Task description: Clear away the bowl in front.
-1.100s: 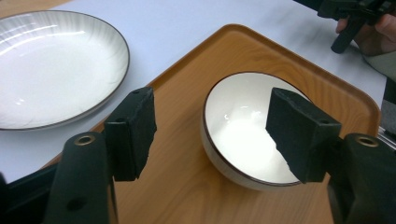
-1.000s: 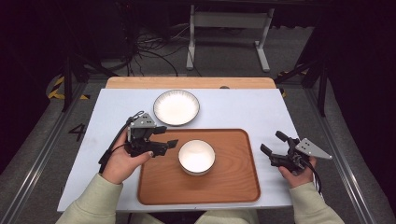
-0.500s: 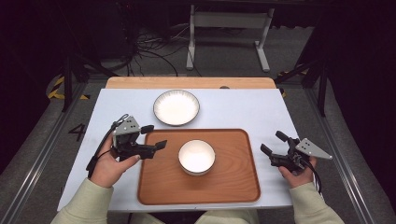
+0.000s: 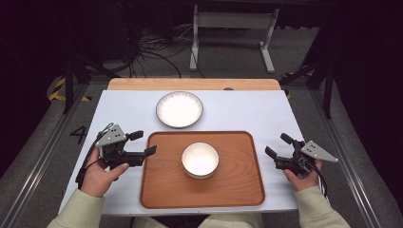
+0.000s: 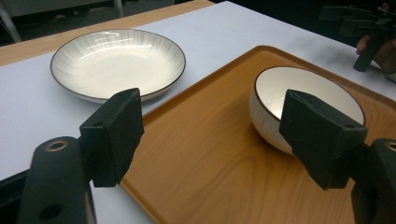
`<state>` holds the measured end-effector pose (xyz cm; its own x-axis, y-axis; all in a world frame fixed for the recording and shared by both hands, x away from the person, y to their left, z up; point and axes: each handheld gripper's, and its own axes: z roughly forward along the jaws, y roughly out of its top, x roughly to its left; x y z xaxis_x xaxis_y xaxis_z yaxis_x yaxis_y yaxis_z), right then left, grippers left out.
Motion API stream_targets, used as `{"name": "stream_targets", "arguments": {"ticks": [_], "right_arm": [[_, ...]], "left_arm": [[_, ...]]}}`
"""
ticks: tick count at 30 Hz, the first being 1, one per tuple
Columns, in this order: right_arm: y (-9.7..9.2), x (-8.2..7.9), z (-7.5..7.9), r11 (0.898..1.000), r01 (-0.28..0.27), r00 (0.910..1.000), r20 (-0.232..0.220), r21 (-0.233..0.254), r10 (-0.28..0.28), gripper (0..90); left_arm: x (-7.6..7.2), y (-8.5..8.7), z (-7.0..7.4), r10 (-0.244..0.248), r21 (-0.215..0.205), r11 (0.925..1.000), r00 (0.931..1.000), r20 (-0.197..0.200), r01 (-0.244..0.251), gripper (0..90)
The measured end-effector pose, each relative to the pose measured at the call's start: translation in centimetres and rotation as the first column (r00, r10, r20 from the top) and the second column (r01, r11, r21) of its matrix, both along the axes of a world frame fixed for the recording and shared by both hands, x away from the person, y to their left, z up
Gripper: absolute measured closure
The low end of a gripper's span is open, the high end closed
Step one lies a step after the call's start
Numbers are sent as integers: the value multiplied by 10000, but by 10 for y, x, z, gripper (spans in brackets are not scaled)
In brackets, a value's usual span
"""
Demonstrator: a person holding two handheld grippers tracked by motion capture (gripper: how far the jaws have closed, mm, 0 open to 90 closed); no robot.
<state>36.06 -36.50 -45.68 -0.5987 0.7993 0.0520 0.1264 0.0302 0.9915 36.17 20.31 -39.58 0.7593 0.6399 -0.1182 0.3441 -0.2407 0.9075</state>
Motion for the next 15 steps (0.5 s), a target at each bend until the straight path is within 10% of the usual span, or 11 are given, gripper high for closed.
{"name": "stream_targets", "arguments": {"ticks": [15], "right_arm": [[0, 0, 0, 10000, -8, 10000, 5, 2, 8, 102]], "left_arm": [[-6, 26, -31, 513, -347, 9981, 9987, 77, -510, 216]]}}
